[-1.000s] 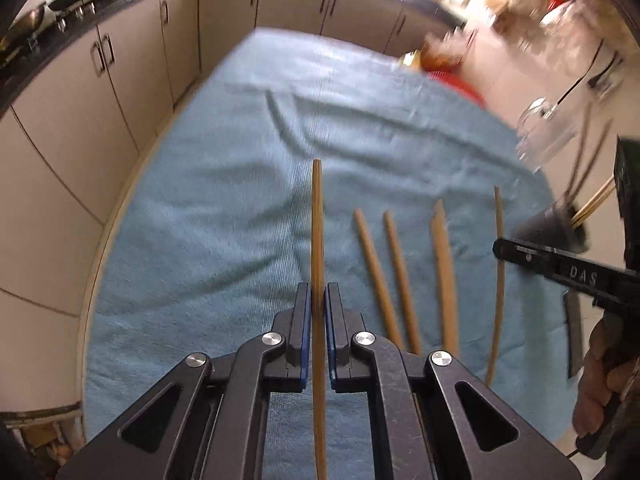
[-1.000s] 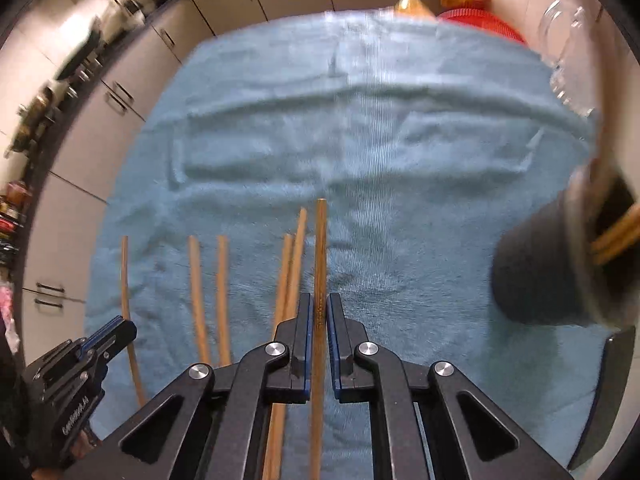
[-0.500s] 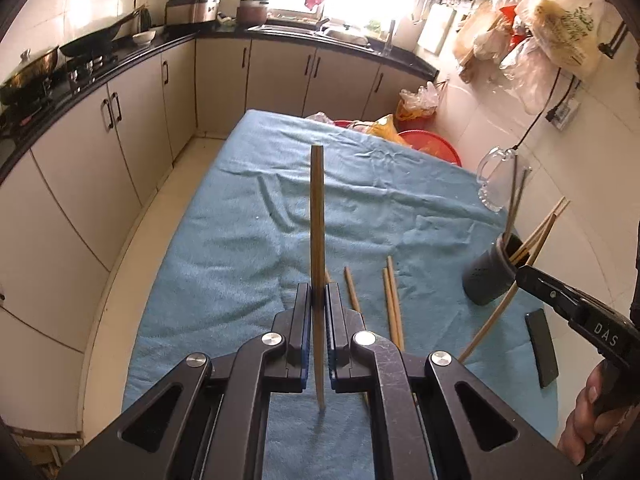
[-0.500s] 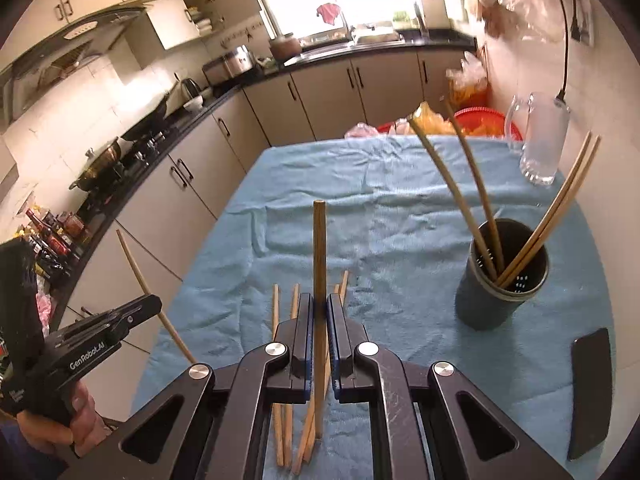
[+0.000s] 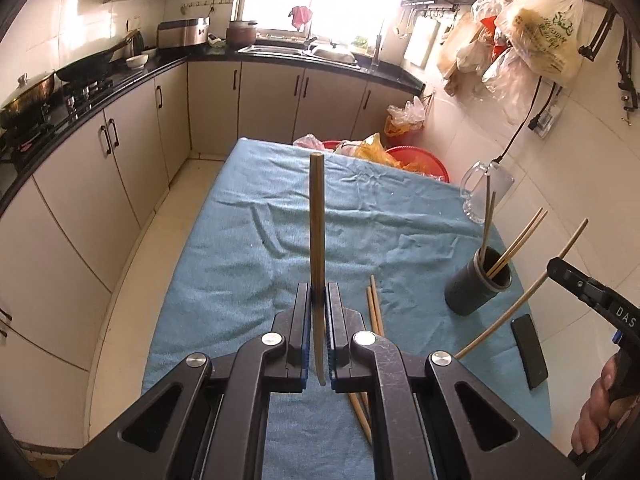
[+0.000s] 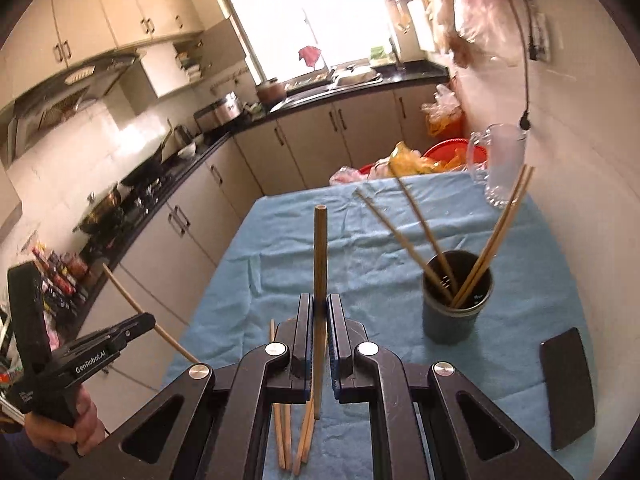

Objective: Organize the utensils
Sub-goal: 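Lift both chopsticks upright and carry them toward the black cup, then lower both chopsticks into the black cup and open both grippers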

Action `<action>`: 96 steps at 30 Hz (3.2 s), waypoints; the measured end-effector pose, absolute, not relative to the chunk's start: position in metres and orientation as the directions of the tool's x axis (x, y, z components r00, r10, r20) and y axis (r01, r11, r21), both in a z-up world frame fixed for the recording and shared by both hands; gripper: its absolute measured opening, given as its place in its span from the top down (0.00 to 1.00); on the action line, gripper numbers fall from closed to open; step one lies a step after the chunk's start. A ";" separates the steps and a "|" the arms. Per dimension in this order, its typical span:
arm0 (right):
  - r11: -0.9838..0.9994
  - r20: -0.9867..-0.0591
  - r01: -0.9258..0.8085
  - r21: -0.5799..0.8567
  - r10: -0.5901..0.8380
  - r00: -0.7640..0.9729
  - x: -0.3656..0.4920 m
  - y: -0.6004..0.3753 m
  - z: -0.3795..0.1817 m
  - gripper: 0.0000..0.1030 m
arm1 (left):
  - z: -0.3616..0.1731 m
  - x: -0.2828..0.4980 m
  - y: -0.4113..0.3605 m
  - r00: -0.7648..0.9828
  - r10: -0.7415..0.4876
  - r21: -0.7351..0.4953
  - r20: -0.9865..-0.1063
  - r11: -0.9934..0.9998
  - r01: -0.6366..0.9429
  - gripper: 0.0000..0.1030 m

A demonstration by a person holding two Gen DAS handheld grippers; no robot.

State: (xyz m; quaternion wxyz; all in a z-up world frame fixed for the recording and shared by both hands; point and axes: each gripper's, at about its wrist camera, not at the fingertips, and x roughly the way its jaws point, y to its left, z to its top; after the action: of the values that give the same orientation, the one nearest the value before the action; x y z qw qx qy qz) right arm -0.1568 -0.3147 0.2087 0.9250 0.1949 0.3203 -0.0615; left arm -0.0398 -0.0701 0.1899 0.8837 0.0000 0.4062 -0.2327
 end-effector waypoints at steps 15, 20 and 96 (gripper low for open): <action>0.839 -0.565 0.382 0.387 -0.112 0.818 -0.213 -0.372 0.233 0.93 | 0.219 -0.041 -0.079 0.558 -0.457 -0.193 -0.693 0.863 0.468 0.94; 0.801 -0.555 0.448 0.397 -0.179 0.813 -0.241 -0.399 0.240 0.93 | 0.222 -0.044 -0.090 0.546 -0.477 -0.196 -0.688 0.848 0.493 0.94; 0.775 -0.611 0.467 0.426 -0.133 0.780 -0.154 -0.512 0.203 0.71 | 0.214 -0.016 -0.324 0.470 -0.552 -0.180 -0.689 0.758 0.627 0.62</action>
State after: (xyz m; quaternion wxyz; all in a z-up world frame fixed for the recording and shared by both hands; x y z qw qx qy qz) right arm -0.1538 -0.5123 0.2028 0.8975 0.2909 0.2863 -0.1671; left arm -0.0158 -0.3238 0.2138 0.8558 0.0487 0.3830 -0.3443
